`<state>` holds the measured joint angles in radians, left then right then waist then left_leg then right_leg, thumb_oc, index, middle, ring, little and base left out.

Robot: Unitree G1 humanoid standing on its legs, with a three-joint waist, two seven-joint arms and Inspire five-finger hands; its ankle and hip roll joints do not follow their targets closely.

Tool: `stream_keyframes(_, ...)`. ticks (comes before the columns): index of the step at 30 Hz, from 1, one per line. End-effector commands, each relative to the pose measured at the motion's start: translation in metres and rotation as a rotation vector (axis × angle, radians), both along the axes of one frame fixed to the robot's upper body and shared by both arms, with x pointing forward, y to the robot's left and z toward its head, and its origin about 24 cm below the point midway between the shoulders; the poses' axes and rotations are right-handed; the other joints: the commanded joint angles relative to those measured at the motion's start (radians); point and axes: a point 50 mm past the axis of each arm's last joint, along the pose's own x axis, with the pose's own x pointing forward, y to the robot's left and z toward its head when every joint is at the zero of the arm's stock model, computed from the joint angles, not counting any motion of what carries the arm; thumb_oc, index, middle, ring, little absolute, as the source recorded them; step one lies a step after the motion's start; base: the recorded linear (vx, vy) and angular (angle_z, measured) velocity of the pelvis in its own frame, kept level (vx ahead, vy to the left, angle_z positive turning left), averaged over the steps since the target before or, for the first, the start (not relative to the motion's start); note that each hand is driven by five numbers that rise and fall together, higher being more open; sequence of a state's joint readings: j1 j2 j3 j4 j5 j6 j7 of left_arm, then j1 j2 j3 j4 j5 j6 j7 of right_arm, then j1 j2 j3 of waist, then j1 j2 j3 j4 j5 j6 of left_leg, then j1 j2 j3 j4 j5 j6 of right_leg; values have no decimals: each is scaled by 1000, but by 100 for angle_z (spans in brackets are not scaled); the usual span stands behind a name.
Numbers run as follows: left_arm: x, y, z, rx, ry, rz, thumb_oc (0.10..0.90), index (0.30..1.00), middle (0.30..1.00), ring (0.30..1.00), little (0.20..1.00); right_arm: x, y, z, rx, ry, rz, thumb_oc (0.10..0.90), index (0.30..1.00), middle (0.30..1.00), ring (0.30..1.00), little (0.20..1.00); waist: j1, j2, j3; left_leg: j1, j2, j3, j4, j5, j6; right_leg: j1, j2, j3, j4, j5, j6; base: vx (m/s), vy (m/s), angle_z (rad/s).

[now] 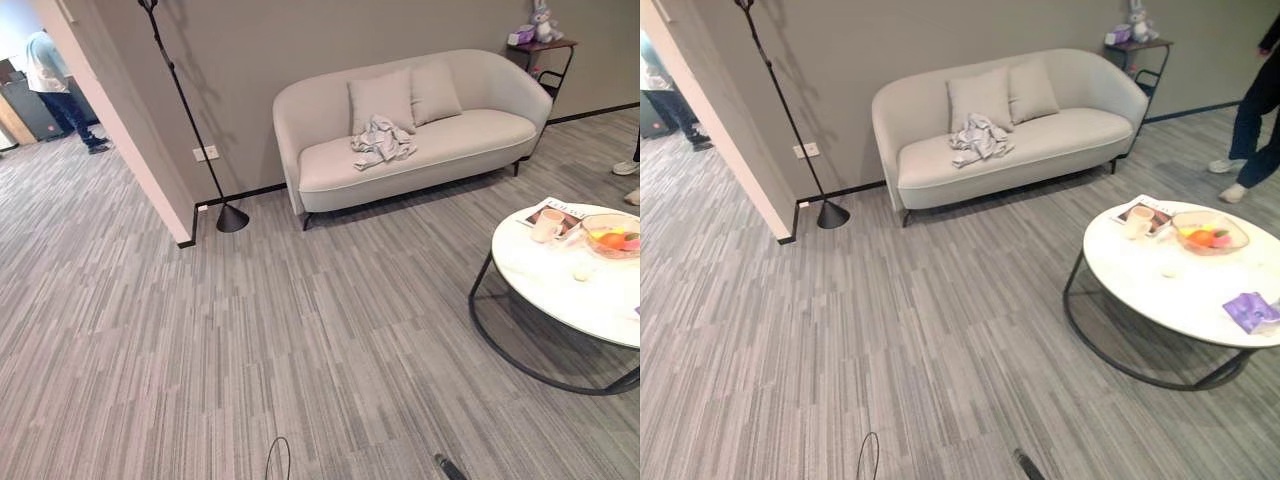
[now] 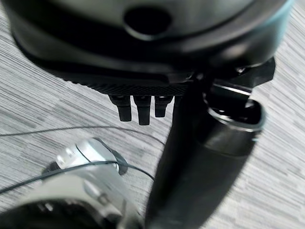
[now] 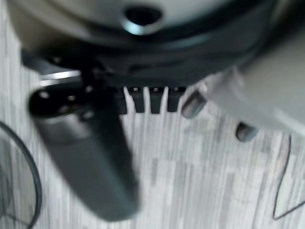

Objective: Hang the clothes on the sofa on the clothes rack.

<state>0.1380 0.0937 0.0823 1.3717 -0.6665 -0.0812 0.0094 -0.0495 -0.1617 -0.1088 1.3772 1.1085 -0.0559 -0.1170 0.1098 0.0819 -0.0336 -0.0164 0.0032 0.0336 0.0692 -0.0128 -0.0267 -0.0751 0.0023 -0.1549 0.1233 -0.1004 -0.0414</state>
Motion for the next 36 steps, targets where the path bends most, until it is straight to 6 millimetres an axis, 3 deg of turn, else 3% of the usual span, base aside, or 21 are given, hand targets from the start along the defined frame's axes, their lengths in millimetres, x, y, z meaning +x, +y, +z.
stream_keyframes(1,6,10,1,37,-14,53,800,900,900,900,900,37,13,5,21,-92,13,800,900,900,900,900,-3,-50,-6,-15,-78,-47,-80,-30,26,98,-14,-25,-211,47,81,2,-5,6)
stream_keyframes(12,10,10,1,28,-26,51,800,900,900,900,900,44,25,5,44,-138,118,800,900,900,900,900,-20,-56,-7,0,-75,-42,-94,-33,30,96,-10,-11,-211,47,80,2,-3,-3)
stream_keyframes(20,29,6,2,26,-68,-117,800,900,900,900,900,30,33,0,64,-108,264,800,900,900,900,900,-41,-62,-14,8,-79,-42,-107,-32,34,92,-14,-7,-211,52,82,0,2,-2)
stream_keyframes(36,19,8,1,18,-35,-130,800,900,900,900,900,8,34,-4,87,-54,351,800,900,900,900,900,-48,-68,-21,21,-86,-60,-112,-39,42,100,-22,-11,-211,49,85,0,11,1)
